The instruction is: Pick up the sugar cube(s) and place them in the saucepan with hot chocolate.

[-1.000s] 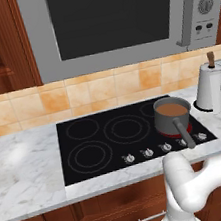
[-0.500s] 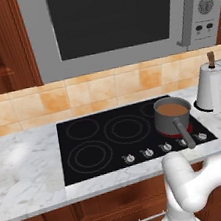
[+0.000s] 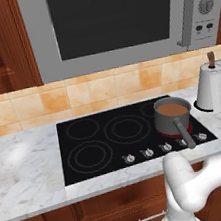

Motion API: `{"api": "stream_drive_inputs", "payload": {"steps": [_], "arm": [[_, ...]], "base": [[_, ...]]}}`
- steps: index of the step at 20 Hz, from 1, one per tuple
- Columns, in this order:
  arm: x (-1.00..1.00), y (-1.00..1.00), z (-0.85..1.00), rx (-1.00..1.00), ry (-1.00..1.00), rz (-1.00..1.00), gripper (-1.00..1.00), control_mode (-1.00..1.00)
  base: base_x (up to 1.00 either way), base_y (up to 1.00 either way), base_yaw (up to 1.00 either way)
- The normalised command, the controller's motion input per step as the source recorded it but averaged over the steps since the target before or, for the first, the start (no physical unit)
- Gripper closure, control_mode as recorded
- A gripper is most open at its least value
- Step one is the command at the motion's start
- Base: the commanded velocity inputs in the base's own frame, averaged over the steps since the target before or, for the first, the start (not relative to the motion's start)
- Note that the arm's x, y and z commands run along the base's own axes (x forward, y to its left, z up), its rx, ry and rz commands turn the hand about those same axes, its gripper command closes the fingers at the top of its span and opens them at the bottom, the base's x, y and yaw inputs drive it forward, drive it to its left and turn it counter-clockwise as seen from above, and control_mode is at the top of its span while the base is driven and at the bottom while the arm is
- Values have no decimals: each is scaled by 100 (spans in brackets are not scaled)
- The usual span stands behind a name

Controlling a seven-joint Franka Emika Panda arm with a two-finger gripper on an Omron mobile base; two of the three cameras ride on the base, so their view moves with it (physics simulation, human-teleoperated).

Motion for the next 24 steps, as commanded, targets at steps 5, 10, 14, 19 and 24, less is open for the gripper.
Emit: {"api": "stream_drive_inputs", "payload": {"steps": [5, 10, 14, 19, 24], "arm": [[-87, 13, 67, 1, -21, 0, 100, -100], [-96, 47, 71, 0, -20, 0, 100, -100], [-84, 82, 70, 0, -7, 1, 100, -100], [-55, 100, 58, -7, 0, 0, 100, -100], [-20, 100, 45, -17, 0, 0, 100, -100]], "base": [[0, 0, 0], [0, 0, 0], [0, 0, 0], [0, 0, 0], [0, 0, 0]]}}
